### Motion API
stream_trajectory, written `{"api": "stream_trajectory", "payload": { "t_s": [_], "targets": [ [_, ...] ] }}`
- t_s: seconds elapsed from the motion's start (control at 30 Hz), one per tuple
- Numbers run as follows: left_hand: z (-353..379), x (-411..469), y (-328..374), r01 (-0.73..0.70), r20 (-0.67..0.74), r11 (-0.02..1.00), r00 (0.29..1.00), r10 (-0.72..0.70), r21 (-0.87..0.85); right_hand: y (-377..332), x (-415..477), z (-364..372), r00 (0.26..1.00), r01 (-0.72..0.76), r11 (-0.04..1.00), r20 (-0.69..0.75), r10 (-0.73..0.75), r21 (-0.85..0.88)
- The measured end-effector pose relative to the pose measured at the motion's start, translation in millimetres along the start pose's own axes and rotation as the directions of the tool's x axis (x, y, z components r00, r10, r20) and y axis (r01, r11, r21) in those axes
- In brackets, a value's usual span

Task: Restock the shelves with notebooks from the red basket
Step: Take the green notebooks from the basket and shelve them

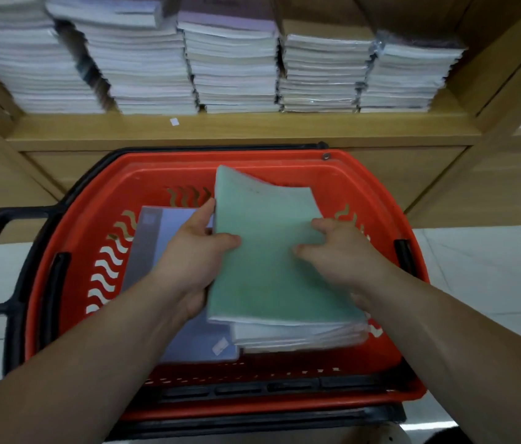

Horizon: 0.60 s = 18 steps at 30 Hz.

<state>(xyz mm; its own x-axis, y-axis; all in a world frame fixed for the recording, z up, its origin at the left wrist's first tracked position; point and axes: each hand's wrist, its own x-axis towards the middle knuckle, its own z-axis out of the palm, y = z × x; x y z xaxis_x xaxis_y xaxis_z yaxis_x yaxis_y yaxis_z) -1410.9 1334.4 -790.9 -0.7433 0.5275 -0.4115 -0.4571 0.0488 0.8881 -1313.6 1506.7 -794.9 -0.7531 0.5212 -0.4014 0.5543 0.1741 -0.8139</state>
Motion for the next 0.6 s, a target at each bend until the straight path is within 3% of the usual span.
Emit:
{"api": "stream_trajectory", "payload": {
  "t_s": [0.13, 0.3, 0.43, 0.6],
  "targets": [
    [-44.0, -12.7, 31.2, -0.085, 0.037, 0.991, 0.996, 0.082, 0.099, -18.9, 2.2, 32.1, 0.996, 0.045, 0.996, 0.074, -0.051, 0.075],
    [-101.6, -21.0, 23.2, 0.024, -0.079, 0.958, 0.997, -0.001, 0.287, -21.7, -0.5, 92.7, 0.977, 0.083, 0.996, 0.193, -0.088, 0.035],
    [-126.8, -15.3, 5.0, 0.068, -0.190, 0.916, 0.982, 0.009, 0.395, -20.7, 3.9, 114.9, 0.979, 0.102, 0.995, 0.179, -0.102, 0.008],
    [-124.8, -11.8, -1.5, 0.141, -0.231, 0.857, 0.973, -0.026, 0.495, -14.6, 8.2, 131.5, 0.992, 0.050, 0.998, 0.115, -0.045, -0.041]
  ]
}}
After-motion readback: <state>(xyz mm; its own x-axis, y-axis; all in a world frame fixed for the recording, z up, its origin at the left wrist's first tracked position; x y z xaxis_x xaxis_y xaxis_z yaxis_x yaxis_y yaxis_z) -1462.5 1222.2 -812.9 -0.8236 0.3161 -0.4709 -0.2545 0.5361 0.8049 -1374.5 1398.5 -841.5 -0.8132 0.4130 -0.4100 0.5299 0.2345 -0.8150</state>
